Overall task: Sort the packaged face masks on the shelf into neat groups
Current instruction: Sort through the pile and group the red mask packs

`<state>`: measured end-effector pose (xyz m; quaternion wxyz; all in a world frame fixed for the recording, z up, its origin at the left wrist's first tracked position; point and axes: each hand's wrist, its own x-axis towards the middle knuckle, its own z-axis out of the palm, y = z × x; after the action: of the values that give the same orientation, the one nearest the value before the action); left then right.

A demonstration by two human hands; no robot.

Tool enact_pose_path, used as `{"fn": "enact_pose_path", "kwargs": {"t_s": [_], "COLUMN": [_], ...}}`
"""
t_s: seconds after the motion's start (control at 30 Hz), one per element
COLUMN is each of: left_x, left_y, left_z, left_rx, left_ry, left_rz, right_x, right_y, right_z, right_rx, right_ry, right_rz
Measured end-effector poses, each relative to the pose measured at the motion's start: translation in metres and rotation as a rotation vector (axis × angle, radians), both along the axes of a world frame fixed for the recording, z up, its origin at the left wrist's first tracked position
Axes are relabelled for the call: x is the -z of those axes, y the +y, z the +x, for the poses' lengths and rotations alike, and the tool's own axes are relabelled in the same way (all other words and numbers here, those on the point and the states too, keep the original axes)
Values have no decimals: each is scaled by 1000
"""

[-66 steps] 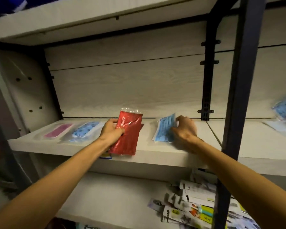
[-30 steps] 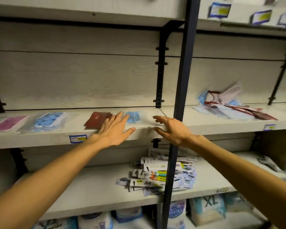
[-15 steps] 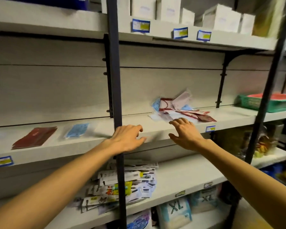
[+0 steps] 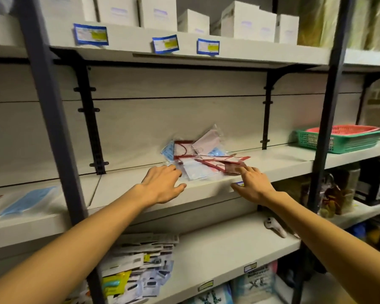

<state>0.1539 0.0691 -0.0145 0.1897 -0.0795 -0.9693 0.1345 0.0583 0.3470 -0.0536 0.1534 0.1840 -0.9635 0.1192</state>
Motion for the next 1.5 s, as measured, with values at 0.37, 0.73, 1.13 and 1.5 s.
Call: {"fn": "enact_pose_path", "kwargs": {"t_s": [0.37, 0.73, 1.13, 1.5], "left_x": [10, 8, 13, 6], "left_y": [26, 41, 53, 65], "left_z": [-133, -269, -313, -300], "left_rx": [121, 80, -15, -124], "left_ry": [81, -68, 6, 354], "left_rz": [-2, 155, 206, 1066], "right_x": [7, 3, 18, 15], "right_y": [20, 25, 26, 34], "right_z": [-109, -223, -279, -277], "right_rx": [225, 25, -263, -408], "right_ry": [-13, -379, -327, -300], "right_rz": [29, -167, -631, -991]}}
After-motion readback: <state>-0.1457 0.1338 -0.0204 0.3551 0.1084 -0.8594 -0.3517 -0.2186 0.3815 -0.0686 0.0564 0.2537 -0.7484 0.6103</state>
